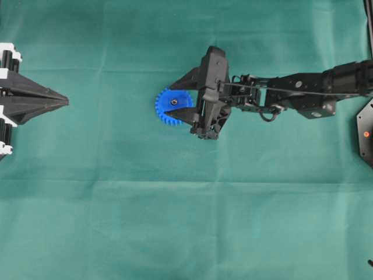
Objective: Insert the shaft placed at a random location into the center hole of the medium gear at another random location.
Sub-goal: 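Open the right gripper and retract it up and right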
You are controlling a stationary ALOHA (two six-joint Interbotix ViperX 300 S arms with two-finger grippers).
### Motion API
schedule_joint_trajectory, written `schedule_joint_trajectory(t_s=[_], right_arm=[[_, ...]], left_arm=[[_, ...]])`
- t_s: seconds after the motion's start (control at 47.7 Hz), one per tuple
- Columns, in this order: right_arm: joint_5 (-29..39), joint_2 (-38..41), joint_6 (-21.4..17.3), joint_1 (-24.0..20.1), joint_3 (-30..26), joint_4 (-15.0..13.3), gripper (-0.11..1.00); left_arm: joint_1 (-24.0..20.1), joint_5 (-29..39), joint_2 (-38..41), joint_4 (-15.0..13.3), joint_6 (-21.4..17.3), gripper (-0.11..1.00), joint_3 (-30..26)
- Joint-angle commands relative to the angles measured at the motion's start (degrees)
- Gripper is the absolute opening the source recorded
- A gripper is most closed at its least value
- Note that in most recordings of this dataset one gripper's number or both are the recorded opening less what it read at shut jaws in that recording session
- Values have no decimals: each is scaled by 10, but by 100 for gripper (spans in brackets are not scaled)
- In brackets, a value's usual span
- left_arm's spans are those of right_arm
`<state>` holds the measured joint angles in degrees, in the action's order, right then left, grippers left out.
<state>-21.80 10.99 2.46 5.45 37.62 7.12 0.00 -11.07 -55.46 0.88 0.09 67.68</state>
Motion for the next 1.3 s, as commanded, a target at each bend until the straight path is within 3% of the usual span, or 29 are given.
schedule_joint_trajectory(t_s=[0.0,0.314,0.88,1.279], right_arm=[[-1,-33,-2,-2,1,2,73],[12,-96,-2,-3,35,2,73],[14,-221,-4,-4,148,2,73],[13,-232,-4,-3,160,5,73]], left_arm=[[1,-3,3,2,0,0,-13],[1,-3,3,2,1,0,-13],[1,-3,3,2,1,0,-13],[1,-3,3,2,1,0,-13]])
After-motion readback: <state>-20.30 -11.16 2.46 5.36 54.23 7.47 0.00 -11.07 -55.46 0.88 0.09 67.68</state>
